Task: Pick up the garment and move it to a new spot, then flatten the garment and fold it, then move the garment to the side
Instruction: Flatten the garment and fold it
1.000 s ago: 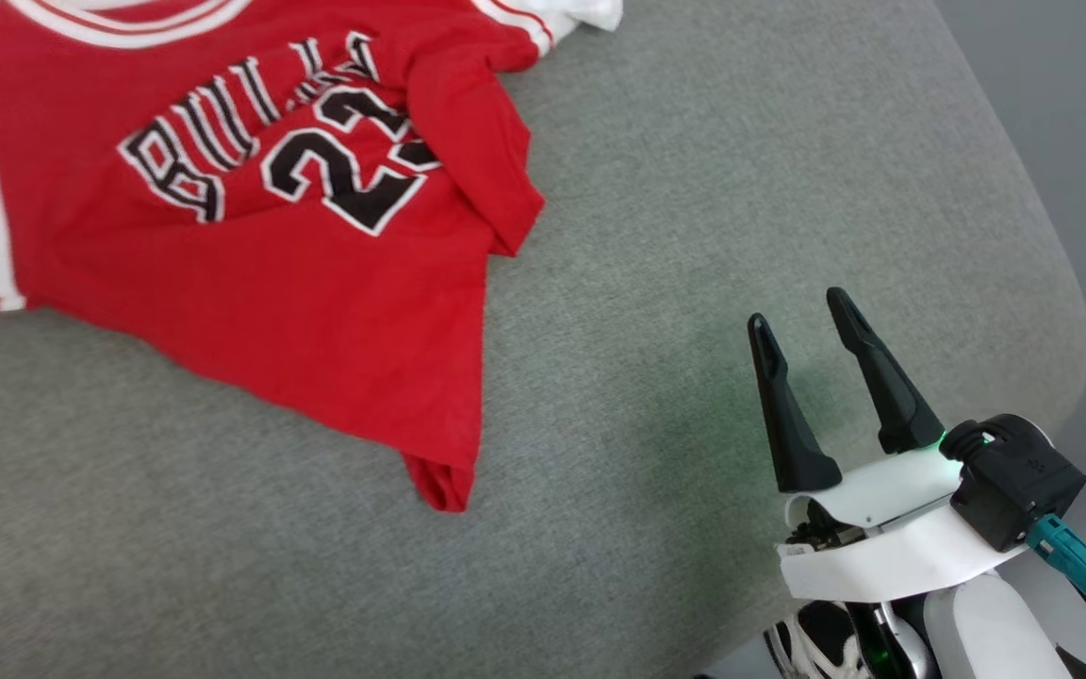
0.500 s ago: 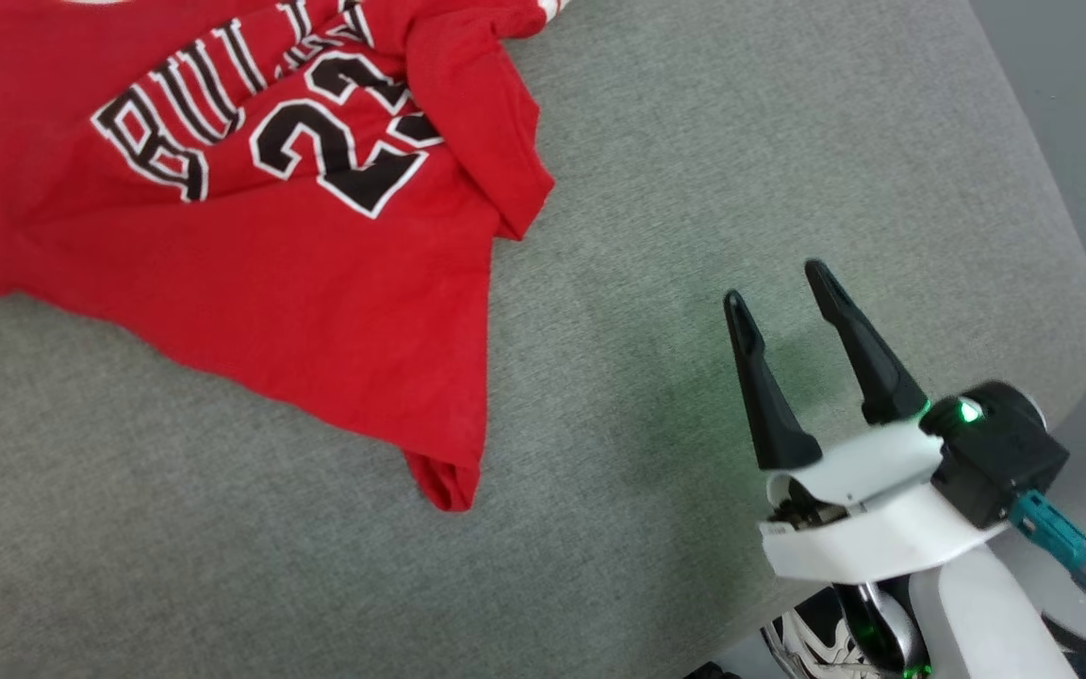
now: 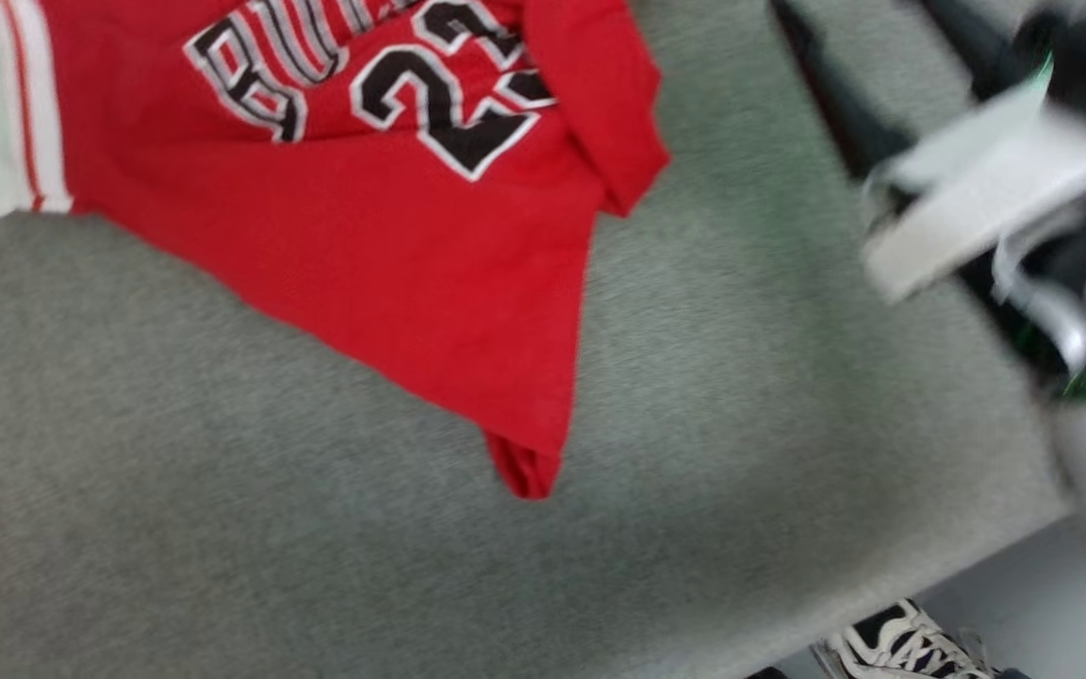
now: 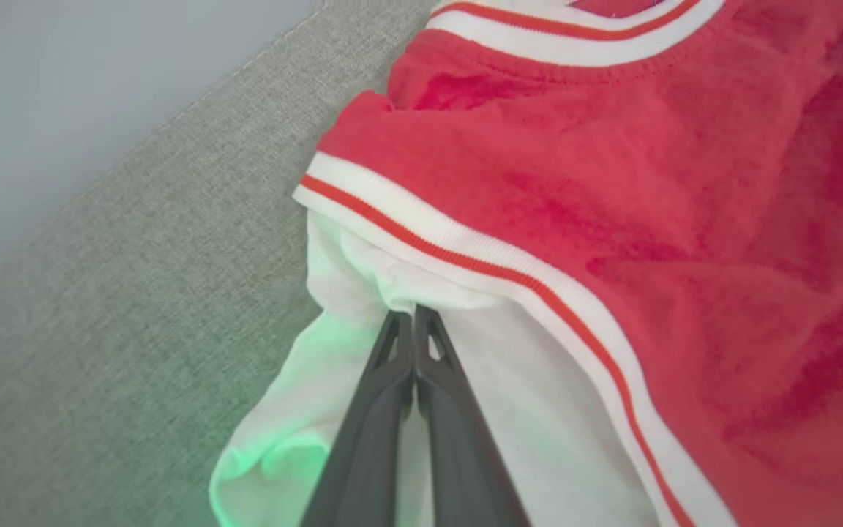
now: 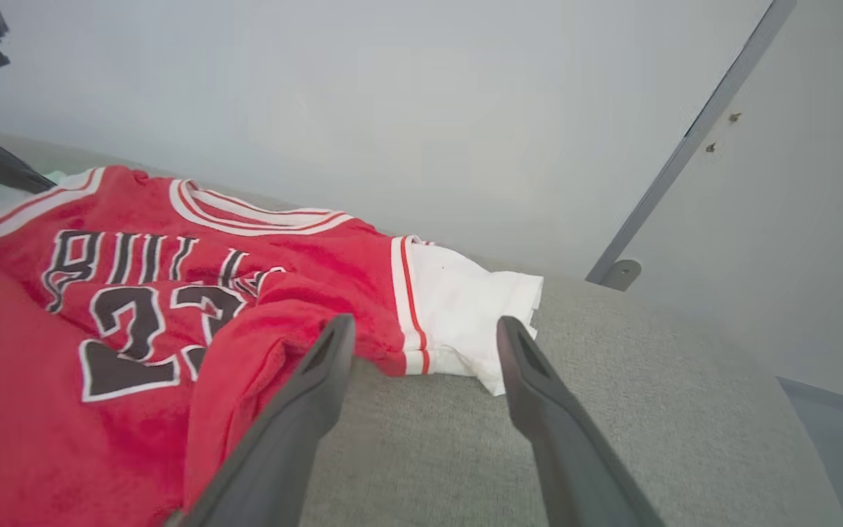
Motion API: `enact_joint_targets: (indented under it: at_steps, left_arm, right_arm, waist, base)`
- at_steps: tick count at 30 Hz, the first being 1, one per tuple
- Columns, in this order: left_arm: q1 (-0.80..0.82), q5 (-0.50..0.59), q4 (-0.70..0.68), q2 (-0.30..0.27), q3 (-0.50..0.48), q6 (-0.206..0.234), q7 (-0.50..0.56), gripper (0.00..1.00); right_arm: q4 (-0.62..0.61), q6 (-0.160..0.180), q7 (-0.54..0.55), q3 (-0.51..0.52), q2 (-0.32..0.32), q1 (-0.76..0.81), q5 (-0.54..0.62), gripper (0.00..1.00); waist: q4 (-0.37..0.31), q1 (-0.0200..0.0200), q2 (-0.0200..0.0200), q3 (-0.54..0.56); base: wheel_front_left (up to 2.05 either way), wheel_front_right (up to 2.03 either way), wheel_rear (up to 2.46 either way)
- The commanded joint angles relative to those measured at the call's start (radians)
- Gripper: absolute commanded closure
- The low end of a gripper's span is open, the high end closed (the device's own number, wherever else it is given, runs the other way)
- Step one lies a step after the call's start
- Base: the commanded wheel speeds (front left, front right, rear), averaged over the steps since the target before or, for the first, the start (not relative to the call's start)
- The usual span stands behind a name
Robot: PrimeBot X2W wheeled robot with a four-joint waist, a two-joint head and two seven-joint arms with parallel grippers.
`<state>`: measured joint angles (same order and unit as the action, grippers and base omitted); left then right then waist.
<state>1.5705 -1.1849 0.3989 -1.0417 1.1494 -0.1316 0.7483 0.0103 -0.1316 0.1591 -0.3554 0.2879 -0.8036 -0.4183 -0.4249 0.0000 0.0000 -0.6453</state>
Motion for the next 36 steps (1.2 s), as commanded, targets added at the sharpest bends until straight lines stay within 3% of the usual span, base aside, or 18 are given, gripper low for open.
enact_joint_targets:
  at_steps: [1,7,13,20,29,30,32,36]
  left_arm:
    - [0.021,-0.006,-0.004,0.009,0.006,0.002,-0.010,1.00]
    - [0.099,-0.023,-0.039,0.035,0.056,0.002,-0.062,1.00]
    - [0.129,-0.052,-0.099,0.088,0.104,0.002,-0.136,1.00]
    - [0.125,-0.057,-0.158,0.119,0.137,0.002,-0.185,1.00]
    - [0.121,-0.069,-0.180,0.125,0.152,0.003,-0.184,1.00]
    - [0.123,-0.073,-0.180,0.125,0.153,0.003,-0.183,1.00]
    - [0.128,-0.078,-0.178,0.126,0.153,0.006,-0.182,1.00]
    - [0.142,-0.093,-0.165,0.127,0.154,0.007,-0.203,1.00]
  right_arm:
    - [0.022,0.002,0.039,0.001,0.010,-0.045,-0.028,0.00]
    - [0.207,0.002,0.322,-0.031,0.101,-0.341,-0.127,0.00]
    - [0.372,0.002,0.502,-0.040,0.181,-0.546,-0.144,0.00]
    - [0.503,0.002,0.558,-0.090,0.217,-0.660,-0.136,0.00]
    - [0.546,0.001,0.588,-0.235,0.266,-0.666,-0.193,0.00]
    - [0.547,0.001,0.593,-0.251,0.266,-0.666,-0.202,0.13]
    - [0.556,0.001,0.595,-0.264,0.267,-0.670,-0.223,1.00]
    - [0.572,0.002,0.581,-0.284,0.270,-0.699,-0.229,1.00]
  waist:
    - [0.062,0.0000,0.0000,-0.055]
    - [0.156,0.0000,0.0000,-0.134]
    - [0.282,0.0000,0.0000,-0.179]
    - [0.366,0.0000,0.0000,-0.202]
    - [0.369,0.0000,0.0000,-0.221]
    - [0.368,0.0000,0.0000,-0.224]
    - [0.364,0.0000,0.0000,-0.232]
    - [0.356,0.0000,0.0000,-0.238]
  base:
    - [0.00,0.00,0.00]
    - [0.00,0.00,0.00]
    - [0.00,0.00,0.00]
    - [0.00,0.00,0.00]
    - [0.00,0.00,0.00]
    - [0.00,0.00,0.00]
    - [0.00,0.00,0.00]
    - [0.00,0.00,0.00]
